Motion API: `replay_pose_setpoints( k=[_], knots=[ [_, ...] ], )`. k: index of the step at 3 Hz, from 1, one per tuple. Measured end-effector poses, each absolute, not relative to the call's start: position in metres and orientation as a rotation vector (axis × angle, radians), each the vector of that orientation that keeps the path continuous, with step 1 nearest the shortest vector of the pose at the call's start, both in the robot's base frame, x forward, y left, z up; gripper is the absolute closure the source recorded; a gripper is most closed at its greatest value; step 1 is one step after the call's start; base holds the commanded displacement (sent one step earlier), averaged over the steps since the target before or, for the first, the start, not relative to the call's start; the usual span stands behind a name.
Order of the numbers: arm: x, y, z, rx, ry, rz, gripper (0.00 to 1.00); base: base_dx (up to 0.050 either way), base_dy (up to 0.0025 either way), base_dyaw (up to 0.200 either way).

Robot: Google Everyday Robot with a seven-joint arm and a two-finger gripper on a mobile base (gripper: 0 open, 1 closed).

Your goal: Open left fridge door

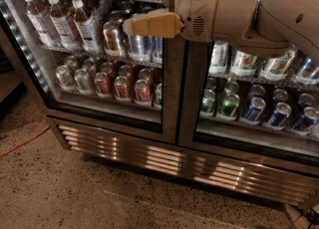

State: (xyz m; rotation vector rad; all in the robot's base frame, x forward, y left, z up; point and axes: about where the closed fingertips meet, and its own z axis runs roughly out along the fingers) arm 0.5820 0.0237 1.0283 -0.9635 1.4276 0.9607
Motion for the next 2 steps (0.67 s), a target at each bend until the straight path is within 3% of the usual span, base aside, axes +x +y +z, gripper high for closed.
replay_pose_setpoints(
  k=[2],
  knots=[
    [0.582,0.0237,1.0283,-0.964,1.428,0.961,0.65,0.0,0.0,0.0]
  ],
)
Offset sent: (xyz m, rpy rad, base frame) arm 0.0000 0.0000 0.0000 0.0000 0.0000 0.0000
